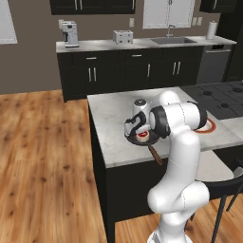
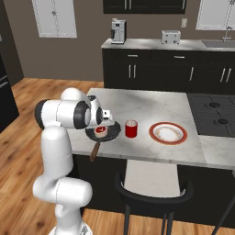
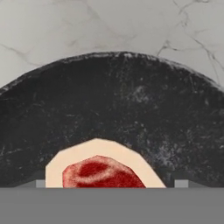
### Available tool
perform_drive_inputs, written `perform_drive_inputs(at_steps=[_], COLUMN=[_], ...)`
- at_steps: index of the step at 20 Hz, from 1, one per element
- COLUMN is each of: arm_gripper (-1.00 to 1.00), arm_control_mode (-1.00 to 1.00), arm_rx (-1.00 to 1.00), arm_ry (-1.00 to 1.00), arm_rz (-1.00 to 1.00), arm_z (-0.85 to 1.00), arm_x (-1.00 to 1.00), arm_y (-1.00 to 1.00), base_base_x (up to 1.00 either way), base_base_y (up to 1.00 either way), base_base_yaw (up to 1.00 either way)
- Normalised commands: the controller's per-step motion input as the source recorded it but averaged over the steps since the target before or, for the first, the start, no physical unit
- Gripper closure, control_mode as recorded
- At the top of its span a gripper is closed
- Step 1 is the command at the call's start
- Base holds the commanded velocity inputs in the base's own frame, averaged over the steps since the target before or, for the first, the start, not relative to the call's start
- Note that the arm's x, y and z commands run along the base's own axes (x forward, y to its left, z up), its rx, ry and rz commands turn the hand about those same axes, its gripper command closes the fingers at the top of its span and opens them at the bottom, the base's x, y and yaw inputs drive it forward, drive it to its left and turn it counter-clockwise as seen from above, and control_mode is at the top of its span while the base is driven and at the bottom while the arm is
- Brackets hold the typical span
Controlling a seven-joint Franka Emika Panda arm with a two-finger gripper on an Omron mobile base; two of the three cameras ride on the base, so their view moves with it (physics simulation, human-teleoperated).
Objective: Pick up the pan with the steak in it and place it on the dining table. Then place the steak on the plate.
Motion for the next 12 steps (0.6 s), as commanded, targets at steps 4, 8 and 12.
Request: perform_drive_inputs(at_steps=[4,8,12], arm_gripper=[1.0,1.0,1.0], arm_control_mode=[-1.0,-1.0,-1.0], arm_rx=[0.03,0.03,0.01], arm_ry=[0.0,0.0,0.02], arm_rz=[0.0,-0.01,-0.02], arm_z=[0.34,0.66,0.63], arm_x=[0.0,0.0,0.0], arm_y=[0.0,-0.02,-0.18], base_base_x=[0.0,0.0,0.0], base_base_y=[0.0,0.0,0.0], base_base_yaw=[0.0,0.0,0.0])
